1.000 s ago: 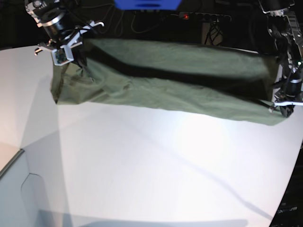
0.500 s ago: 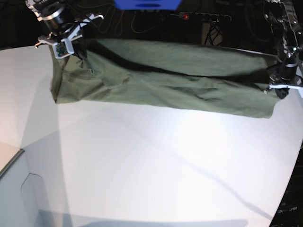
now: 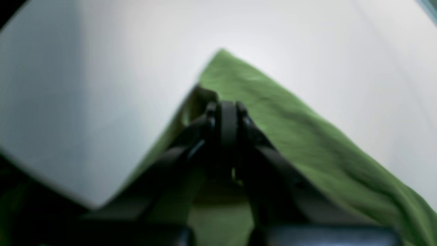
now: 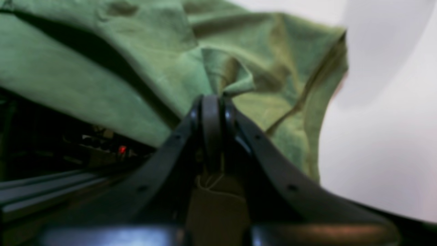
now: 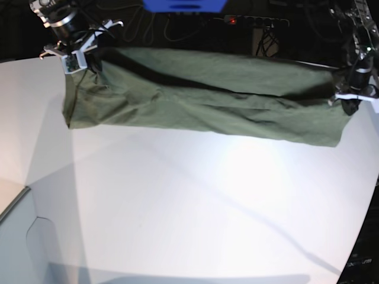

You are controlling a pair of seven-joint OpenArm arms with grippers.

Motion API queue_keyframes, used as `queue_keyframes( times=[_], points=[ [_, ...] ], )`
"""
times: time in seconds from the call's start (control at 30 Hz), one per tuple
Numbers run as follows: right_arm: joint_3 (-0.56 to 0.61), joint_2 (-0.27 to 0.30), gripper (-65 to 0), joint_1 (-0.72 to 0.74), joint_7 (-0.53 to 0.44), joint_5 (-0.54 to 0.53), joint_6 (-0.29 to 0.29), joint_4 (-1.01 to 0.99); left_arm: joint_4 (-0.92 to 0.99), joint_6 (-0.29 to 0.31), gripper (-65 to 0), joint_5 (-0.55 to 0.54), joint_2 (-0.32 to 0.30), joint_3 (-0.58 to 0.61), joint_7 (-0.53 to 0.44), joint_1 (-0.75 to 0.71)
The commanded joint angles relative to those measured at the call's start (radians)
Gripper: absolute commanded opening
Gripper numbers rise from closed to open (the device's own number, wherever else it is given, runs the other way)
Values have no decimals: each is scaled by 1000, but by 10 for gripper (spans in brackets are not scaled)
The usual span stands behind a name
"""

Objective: Layout the t-shirt on the table in an organized manner, then fold the t-shirt properly
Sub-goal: 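Lift the folded edge with both grippers and fold it over again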

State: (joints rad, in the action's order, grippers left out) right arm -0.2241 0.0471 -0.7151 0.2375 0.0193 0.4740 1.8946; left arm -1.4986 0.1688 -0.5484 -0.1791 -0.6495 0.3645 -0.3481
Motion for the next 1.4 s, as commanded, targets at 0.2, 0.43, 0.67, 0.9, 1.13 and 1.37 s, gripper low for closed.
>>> queue_keyframes(
  times=[0.2,0.43,0.67,0.9,1.13,1.37],
  points=[
    [2,4,-650,50,-26,-12,-2,-92,25,5,-650,-2,-18,-11,-19,4],
    [2,4,-650,113,-26,-12,-2,-186,66,5,-529,-2,-36,-11,-17,5],
    [4,1,-650,145,-26,-12,-1,-224,77,5,-200,-2,-38,-11,-17,7],
    [24,3,-650,151,-25,-12,-1,-224,188,5,-155,-2,-40,-8,-19,28],
    [24,1,-650,151,-23,-12,-1,-224,241,5,-155,-2,-40,-3,-17,44],
    [24,3,-650,151,-20,-12,-1,-224,243,5,-267,89,-52,-2,-17,57]
  ],
)
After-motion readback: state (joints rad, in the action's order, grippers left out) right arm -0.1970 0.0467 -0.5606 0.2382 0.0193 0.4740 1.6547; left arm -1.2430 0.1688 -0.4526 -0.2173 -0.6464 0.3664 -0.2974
